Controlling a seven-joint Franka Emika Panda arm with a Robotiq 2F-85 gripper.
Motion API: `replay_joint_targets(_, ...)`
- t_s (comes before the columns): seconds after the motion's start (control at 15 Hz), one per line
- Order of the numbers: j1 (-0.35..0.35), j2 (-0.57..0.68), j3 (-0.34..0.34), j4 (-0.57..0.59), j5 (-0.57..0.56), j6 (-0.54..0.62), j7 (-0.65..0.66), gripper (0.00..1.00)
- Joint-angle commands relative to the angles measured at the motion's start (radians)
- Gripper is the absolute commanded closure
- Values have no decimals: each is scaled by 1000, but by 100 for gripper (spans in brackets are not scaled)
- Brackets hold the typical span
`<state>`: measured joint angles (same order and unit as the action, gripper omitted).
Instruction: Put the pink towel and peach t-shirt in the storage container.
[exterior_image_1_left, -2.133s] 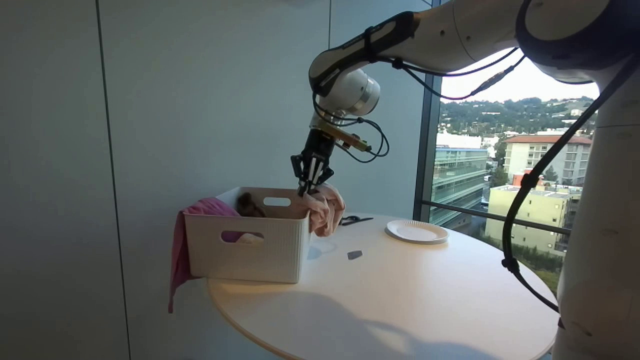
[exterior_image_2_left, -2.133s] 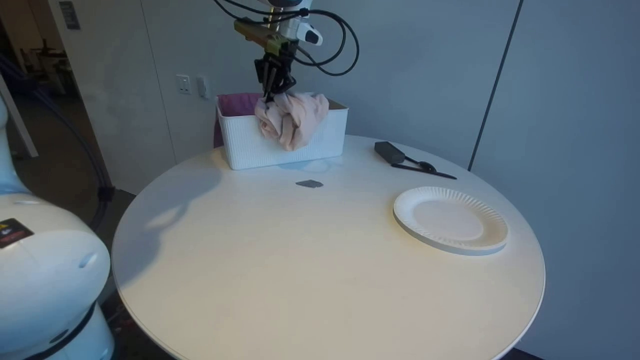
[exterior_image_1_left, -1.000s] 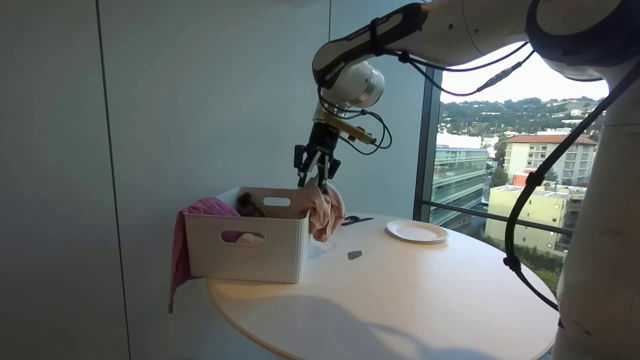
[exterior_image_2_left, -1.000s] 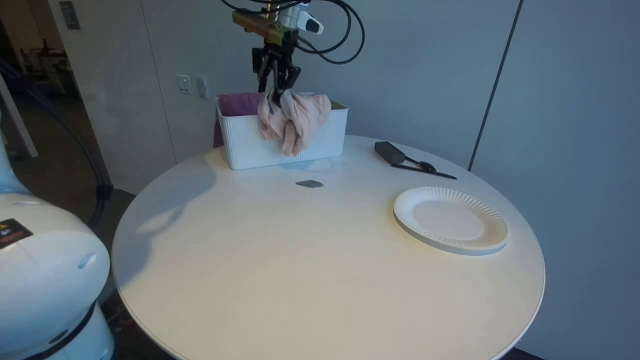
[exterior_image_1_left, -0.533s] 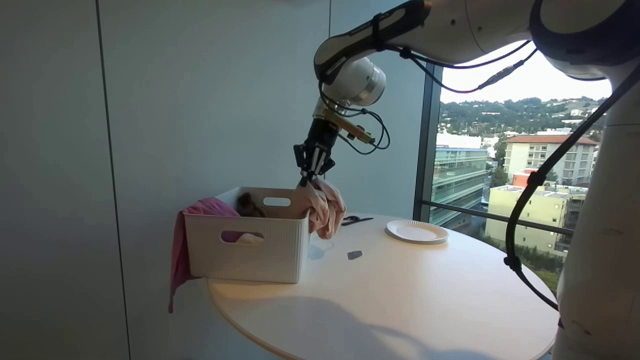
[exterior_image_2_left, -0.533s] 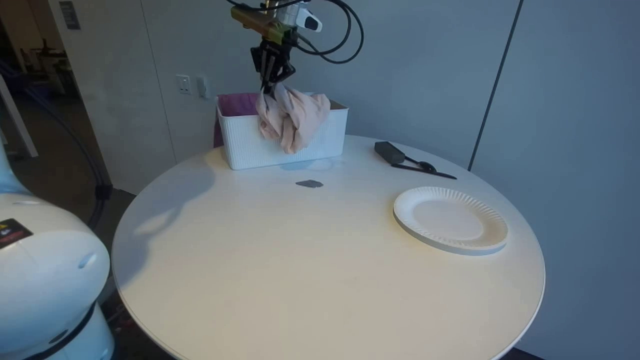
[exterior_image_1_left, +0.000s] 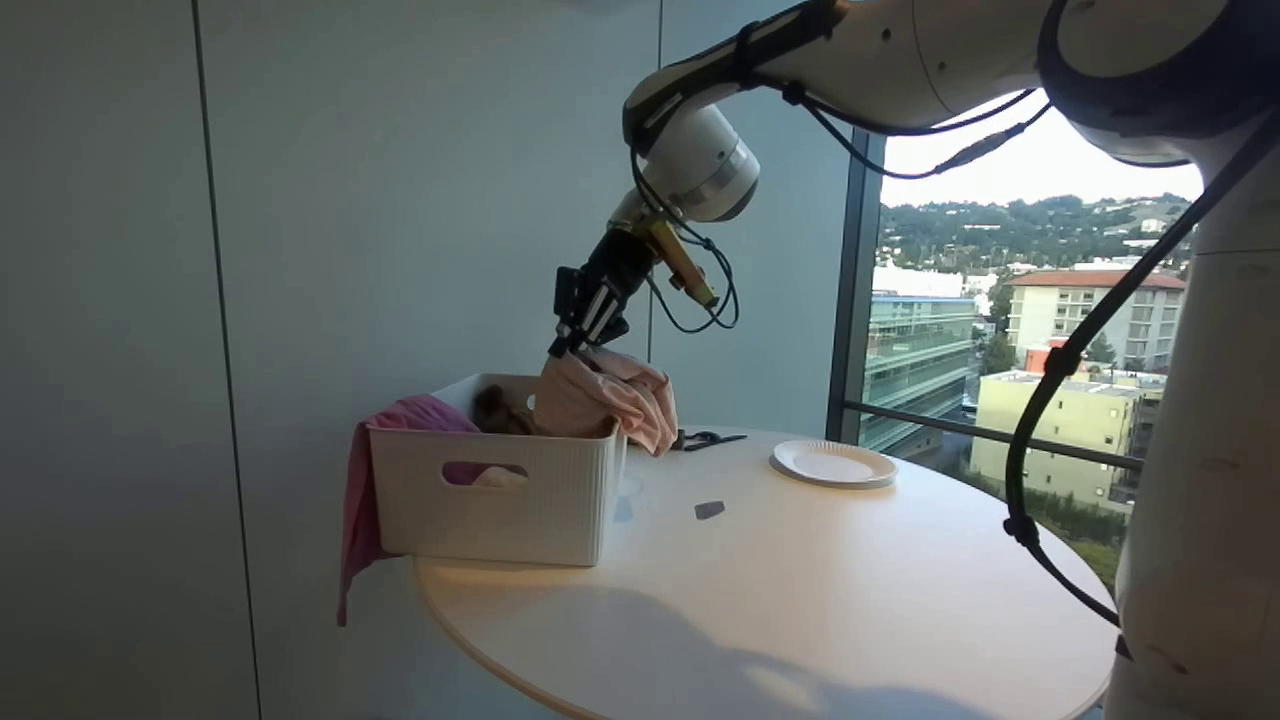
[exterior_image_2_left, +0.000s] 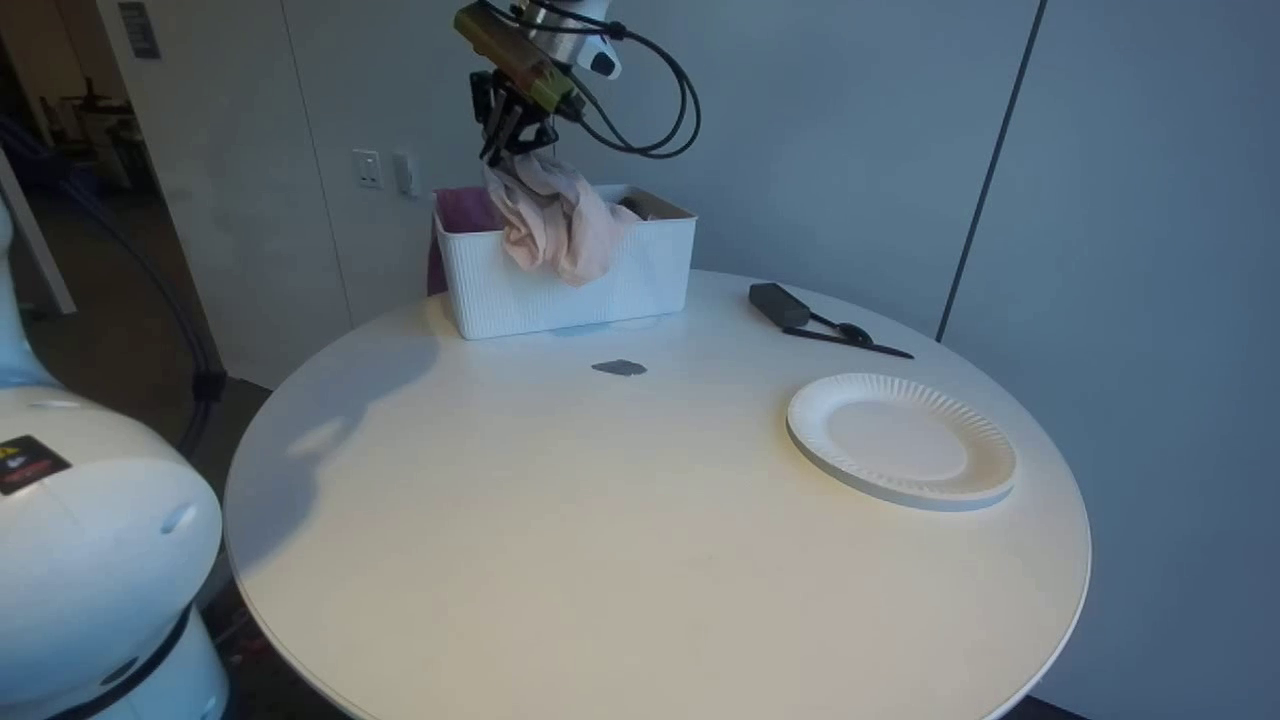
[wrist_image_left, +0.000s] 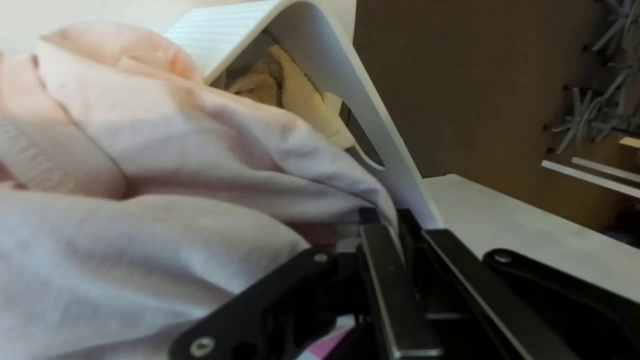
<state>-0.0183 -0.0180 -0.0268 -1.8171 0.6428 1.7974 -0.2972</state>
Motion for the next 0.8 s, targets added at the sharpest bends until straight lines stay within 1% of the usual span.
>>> replay_joint_targets(0.0,-10,65,-7,64,69,-102,-12,54)
replay_joint_targets(0.07,-14,71,-8,66,70,-120,3,47)
replay_joint_targets(0.13,-17,73,-9,66,47,-122,39,40)
replay_joint_targets(0.33,-22,55,-9,52,-15,-93,115,16)
replay_joint_targets(0.47,-25,42,-10,51,-37,-84,146,2)
replay_joint_targets(0.53,-24,33,-8,45,-61,-63,162,0)
replay_joint_targets(0.67,-14,1,-2,25,-168,15,202,0)
replay_joint_targets(0.73,-13,-13,0,17,-218,36,233,0)
